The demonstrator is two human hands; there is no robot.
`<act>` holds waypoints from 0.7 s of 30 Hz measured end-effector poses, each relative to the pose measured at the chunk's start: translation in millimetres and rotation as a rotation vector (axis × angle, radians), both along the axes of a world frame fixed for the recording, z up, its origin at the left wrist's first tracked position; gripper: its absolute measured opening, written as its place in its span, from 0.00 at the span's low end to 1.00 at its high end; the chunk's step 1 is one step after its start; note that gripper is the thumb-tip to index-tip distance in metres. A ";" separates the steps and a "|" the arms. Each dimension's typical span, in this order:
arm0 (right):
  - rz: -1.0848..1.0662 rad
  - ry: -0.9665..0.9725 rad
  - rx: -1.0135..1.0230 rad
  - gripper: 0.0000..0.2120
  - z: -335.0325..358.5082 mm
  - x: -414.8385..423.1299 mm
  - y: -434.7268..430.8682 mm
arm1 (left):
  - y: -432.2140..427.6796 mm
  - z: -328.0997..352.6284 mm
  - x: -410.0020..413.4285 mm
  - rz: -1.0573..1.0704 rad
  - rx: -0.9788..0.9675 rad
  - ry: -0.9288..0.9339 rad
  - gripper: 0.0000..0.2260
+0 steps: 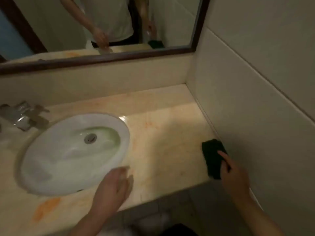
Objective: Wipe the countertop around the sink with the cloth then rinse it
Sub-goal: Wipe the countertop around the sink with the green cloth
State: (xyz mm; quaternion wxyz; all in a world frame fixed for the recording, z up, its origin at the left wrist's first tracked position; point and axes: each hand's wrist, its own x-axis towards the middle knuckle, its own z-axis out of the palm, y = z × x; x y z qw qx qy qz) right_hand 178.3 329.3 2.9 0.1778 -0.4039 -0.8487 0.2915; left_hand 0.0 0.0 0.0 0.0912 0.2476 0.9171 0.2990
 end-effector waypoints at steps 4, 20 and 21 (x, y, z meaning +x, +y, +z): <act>0.234 -0.145 0.061 0.19 -32.8 -52.6 33.8 | 68.0 -36.1 -26.6 -0.185 -0.239 0.128 0.26; 0.433 -0.395 0.271 0.27 -87.6 -194.2 57.0 | 83.9 -94.9 -27.5 -0.193 -0.472 0.157 0.30; 0.504 -0.392 0.293 0.27 -87.4 -202.2 40.1 | 83.8 -95.1 -28.2 -0.195 -0.464 0.154 0.30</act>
